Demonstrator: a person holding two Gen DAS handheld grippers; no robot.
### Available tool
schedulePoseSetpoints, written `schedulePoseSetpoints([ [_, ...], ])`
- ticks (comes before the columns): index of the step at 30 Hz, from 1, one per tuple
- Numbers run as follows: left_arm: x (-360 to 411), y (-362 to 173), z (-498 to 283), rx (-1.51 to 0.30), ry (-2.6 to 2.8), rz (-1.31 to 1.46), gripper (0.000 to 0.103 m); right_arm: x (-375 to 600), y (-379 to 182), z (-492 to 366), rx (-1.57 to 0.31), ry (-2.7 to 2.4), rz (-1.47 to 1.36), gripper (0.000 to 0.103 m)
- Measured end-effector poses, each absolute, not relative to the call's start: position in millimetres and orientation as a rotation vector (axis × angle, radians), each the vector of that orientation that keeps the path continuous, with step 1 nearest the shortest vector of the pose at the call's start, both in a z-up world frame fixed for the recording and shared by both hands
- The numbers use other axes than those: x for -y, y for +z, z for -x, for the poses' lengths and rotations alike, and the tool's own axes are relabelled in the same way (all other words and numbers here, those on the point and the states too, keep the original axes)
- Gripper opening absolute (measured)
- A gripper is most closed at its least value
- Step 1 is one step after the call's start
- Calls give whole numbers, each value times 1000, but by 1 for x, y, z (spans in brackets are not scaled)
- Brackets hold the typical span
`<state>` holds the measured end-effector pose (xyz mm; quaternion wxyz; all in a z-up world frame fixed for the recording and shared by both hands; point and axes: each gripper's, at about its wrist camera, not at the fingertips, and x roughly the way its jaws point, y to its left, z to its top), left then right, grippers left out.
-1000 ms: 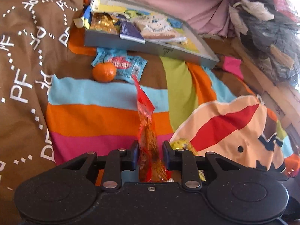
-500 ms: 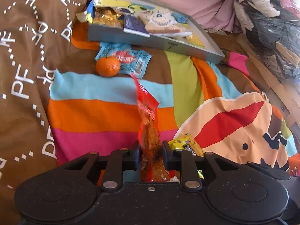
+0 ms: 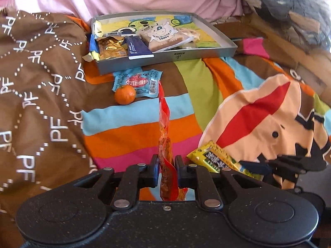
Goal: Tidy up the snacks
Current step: 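Lift the red meat pack and yellow wafer bar off the bedspread with both tools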
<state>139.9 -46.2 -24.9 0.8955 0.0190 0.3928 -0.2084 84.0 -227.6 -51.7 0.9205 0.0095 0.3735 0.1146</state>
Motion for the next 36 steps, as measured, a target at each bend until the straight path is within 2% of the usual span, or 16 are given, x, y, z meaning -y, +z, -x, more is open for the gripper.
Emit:
schedulePoseSetpoints([
  [12, 55, -53, -143, -838, -474, -43, 18, 227, -55, -84, -765, 236, -4, 58],
  [24, 55, -65, -148, -874, -458, -18, 22, 222, -58, -95, -778, 226, 31, 72],
  [33, 55, -65, -147, -867, -463, -27, 21, 218, -59, -91, -762, 212, 67, 72],
  [36, 55, -66, -147, -865, -463, -27, 21, 218, -59, -89, -754, 213, 71, 68],
])
